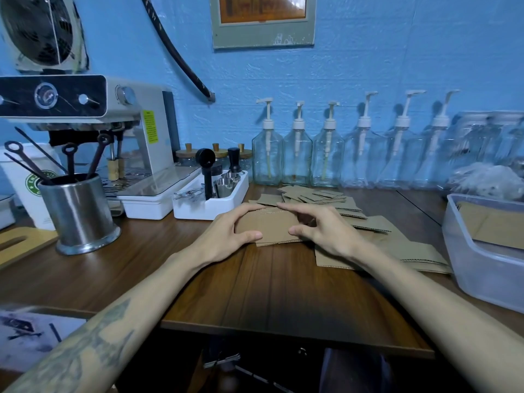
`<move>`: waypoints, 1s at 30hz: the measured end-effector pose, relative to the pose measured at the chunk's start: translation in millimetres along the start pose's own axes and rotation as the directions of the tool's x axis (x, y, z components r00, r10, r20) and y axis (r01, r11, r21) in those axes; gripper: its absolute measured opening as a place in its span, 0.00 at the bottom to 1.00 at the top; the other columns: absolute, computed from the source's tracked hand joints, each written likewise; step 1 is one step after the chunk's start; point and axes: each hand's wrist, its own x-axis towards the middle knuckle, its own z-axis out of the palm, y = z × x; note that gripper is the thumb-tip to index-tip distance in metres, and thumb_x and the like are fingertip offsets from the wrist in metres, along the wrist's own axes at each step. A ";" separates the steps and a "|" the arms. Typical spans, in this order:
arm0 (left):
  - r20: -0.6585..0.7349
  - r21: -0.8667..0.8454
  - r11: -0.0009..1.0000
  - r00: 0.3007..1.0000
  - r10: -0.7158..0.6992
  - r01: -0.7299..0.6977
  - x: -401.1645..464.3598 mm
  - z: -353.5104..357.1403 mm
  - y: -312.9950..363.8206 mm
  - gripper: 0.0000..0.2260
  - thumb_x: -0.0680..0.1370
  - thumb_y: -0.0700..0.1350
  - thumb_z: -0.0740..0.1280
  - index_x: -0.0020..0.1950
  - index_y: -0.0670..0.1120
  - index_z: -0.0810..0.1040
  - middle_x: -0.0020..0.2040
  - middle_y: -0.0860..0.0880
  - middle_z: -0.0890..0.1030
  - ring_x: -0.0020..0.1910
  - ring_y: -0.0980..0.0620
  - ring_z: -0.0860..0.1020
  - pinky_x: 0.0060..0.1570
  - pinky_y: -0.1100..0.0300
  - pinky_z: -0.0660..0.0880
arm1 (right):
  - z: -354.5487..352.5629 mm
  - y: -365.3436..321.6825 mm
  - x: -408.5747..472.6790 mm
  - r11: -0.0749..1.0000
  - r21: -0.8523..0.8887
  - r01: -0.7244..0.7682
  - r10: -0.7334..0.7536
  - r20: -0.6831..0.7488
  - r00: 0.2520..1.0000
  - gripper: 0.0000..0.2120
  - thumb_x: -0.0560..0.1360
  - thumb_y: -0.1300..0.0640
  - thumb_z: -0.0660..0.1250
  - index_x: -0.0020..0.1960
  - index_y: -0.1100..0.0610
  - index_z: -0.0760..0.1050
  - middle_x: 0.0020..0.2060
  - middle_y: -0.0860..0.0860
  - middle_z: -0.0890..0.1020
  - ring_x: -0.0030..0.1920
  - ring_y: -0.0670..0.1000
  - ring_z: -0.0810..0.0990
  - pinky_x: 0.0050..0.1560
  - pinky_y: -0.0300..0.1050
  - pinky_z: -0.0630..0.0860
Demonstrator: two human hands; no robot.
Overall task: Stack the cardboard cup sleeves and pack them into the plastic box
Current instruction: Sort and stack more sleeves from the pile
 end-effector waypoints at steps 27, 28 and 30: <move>0.053 0.095 0.996 0.999 -0.005 0.000 -5.7 -1.1 -5.5 0.27 0.78 0.49 0.70 0.75 0.58 0.64 0.72 0.58 0.69 0.68 0.59 0.69 0.67 0.60 0.67 | -47.5 -24.1 -41.4 0.923 -0.324 -0.209 0.275 0.174 0.945 0.22 0.69 0.48 0.78 0.58 0.42 0.72 0.52 0.39 0.77 0.53 0.45 0.74 0.40 0.27 0.62; 0.057 0.095 0.995 0.998 -0.005 -0.001 -5.9 -0.9 -5.5 0.27 0.79 0.49 0.69 0.75 0.58 0.64 0.72 0.57 0.69 0.69 0.59 0.69 0.68 0.59 0.67 | -47.6 -27.1 -36.7 0.947 -0.253 -0.197 0.246 0.177 0.953 0.18 0.72 0.52 0.76 0.58 0.42 0.73 0.51 0.40 0.78 0.52 0.43 0.76 0.41 0.28 0.64; 0.057 0.102 0.995 0.998 0.000 -0.006 -7.1 -0.8 -4.2 0.26 0.80 0.49 0.68 0.76 0.58 0.63 0.73 0.57 0.69 0.69 0.59 0.68 0.69 0.59 0.66 | -49.4 -35.4 -28.4 0.985 -0.100 -0.142 0.155 0.149 0.977 0.17 0.76 0.58 0.71 0.61 0.42 0.75 0.48 0.39 0.78 0.48 0.38 0.75 0.44 0.33 0.68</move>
